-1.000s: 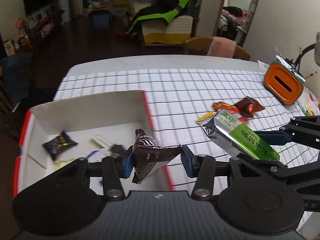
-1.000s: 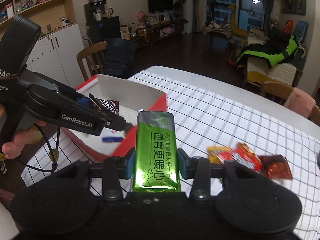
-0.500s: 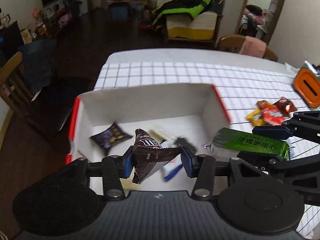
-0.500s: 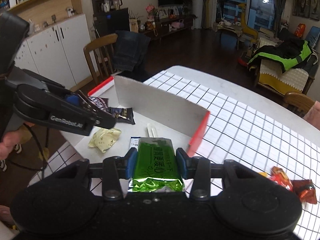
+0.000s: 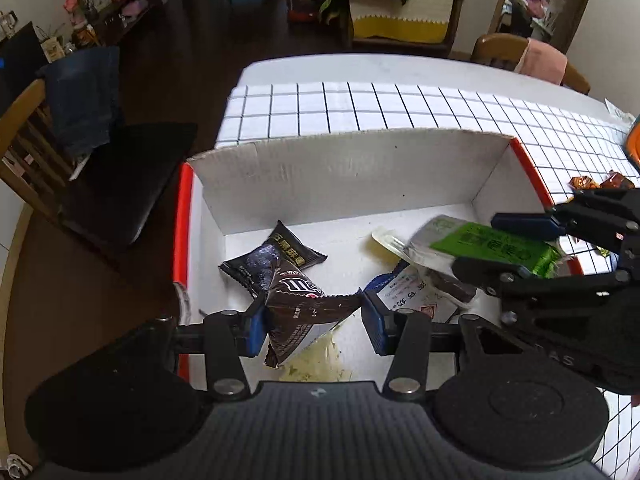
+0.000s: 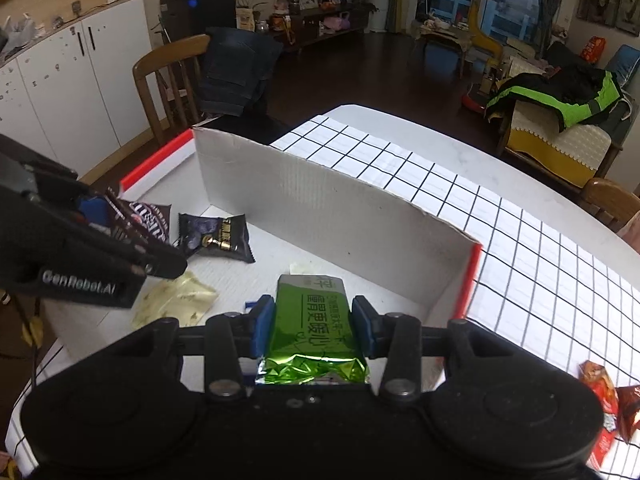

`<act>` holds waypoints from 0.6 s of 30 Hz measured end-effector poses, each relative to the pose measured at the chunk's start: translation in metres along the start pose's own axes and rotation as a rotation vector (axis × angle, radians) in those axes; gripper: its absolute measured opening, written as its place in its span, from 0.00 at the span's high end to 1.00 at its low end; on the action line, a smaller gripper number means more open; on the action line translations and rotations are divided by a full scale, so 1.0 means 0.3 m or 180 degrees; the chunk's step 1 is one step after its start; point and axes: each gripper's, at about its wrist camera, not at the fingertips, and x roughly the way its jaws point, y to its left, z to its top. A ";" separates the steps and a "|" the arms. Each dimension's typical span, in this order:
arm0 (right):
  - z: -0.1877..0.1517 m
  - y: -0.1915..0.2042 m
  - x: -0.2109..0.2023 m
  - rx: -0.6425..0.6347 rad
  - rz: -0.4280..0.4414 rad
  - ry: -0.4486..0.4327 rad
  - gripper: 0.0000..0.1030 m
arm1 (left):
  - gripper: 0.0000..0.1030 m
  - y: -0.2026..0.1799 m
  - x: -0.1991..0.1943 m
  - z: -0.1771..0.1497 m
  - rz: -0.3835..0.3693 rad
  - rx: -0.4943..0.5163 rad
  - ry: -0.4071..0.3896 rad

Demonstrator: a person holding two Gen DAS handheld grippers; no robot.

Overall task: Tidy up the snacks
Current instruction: 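Carry the chocolate wrapper and green wafer bar toward the red box, then lower both snacks into the box and open both tools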

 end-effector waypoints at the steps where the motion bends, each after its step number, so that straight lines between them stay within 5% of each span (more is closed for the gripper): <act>1: 0.003 0.001 0.012 -0.0002 -0.0010 0.0020 0.59 | 0.54 -0.003 0.012 0.003 -0.0002 0.0030 0.0033; 18: -0.001 -0.004 0.073 0.0250 0.0072 0.0331 0.59 | 0.52 -0.024 0.074 0.032 0.0006 0.0262 0.0356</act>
